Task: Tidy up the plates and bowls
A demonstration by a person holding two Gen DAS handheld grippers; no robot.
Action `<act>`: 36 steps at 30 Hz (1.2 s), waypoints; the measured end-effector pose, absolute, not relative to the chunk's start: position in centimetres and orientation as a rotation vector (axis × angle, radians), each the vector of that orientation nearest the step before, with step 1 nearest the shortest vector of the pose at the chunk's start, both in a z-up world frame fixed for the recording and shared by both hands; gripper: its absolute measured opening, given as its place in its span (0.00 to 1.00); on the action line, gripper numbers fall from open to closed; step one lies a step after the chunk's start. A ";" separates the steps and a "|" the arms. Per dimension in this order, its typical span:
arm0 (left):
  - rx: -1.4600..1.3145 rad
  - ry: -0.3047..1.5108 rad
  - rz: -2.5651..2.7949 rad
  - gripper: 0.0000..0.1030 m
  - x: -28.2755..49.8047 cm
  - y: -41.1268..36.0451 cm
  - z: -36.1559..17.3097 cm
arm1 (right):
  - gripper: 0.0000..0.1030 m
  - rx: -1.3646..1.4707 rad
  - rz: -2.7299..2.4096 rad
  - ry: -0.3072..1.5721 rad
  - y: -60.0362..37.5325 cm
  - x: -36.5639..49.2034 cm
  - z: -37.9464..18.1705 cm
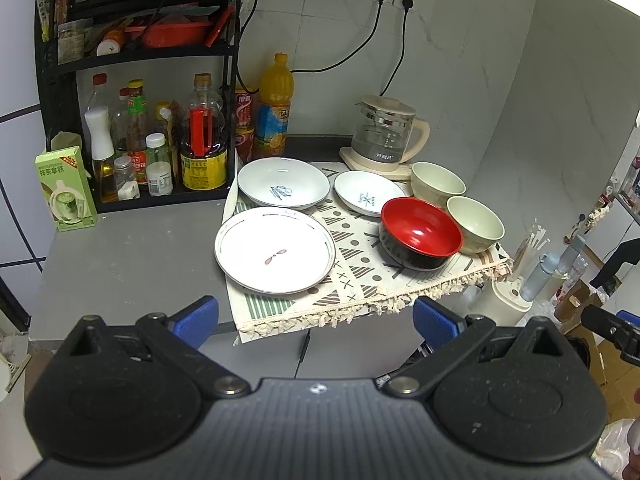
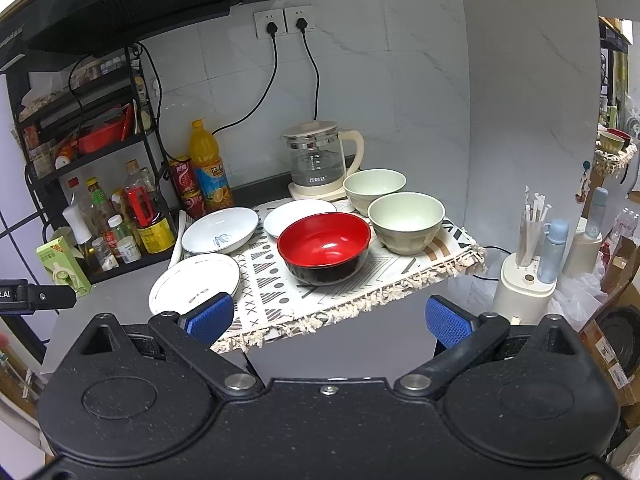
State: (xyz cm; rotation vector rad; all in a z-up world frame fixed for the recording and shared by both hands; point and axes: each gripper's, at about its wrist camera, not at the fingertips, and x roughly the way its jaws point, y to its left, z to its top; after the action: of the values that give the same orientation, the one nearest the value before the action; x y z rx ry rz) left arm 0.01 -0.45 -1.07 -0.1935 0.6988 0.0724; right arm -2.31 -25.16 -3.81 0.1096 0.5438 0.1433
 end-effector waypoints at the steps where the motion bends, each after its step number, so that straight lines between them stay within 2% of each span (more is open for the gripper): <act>1: -0.194 0.697 0.072 0.99 -0.1 -0.5 -1.1 | 1.00 0.110 0.142 0.544 -25.2 -2.3 -3.8; 19: -0.206 0.697 0.077 0.99 0.1 -0.7 -1.1 | 1.00 0.123 0.131 0.560 -25.6 -1.4 -3.8; 36: -0.222 0.734 0.095 0.99 4.5 0.1 -2.5 | 1.00 0.130 0.143 0.571 -25.7 3.3 -5.3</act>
State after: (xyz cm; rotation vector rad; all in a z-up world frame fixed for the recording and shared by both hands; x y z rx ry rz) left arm 4.51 0.13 -2.49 -0.2216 0.7343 0.0948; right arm 3.28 -25.65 -5.35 0.1298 0.5710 0.1433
